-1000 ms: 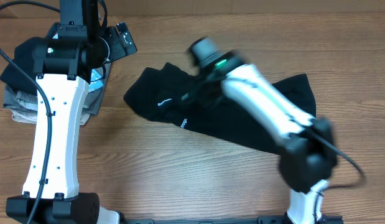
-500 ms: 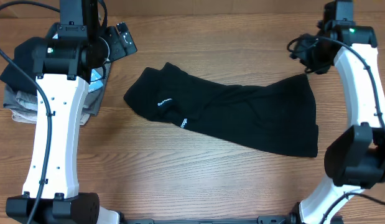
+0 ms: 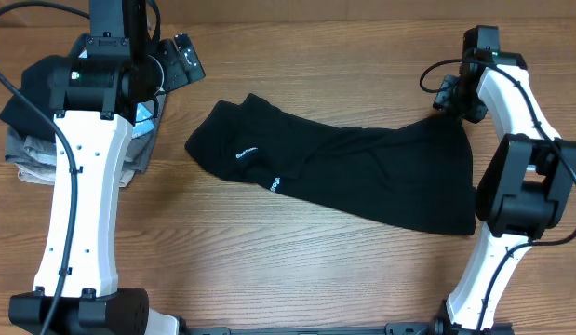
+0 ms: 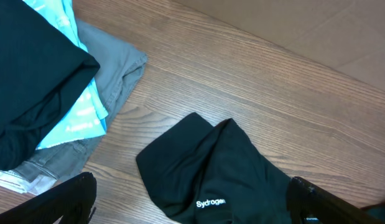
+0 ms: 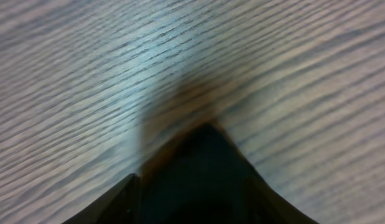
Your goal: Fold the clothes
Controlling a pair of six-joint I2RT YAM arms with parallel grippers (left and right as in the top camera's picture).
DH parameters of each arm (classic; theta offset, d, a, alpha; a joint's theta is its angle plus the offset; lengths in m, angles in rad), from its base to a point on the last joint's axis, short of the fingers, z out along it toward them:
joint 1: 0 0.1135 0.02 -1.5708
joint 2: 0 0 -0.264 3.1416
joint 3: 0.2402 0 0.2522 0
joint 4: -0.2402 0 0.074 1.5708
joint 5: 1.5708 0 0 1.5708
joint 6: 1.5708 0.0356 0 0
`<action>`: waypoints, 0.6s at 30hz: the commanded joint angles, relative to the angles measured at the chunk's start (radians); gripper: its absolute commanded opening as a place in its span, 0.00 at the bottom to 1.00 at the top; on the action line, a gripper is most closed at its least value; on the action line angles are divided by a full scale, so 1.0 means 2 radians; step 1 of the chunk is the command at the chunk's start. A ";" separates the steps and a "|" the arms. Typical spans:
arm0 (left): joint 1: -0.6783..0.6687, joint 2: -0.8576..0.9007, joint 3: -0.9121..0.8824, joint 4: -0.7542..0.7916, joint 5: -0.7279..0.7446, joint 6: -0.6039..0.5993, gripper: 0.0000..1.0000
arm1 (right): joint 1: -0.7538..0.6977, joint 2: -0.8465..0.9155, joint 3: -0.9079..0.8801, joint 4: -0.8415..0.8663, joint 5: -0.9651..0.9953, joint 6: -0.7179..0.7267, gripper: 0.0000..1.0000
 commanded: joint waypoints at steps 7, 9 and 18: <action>-0.001 0.003 0.000 0.000 -0.008 0.000 1.00 | -0.002 0.020 -0.002 0.010 0.013 -0.022 0.54; -0.001 0.003 0.000 0.000 -0.008 0.000 1.00 | -0.002 0.025 -0.002 0.011 0.015 -0.022 0.54; -0.001 0.003 0.000 0.000 -0.008 0.000 1.00 | -0.002 0.037 -0.015 0.031 0.015 -0.022 0.47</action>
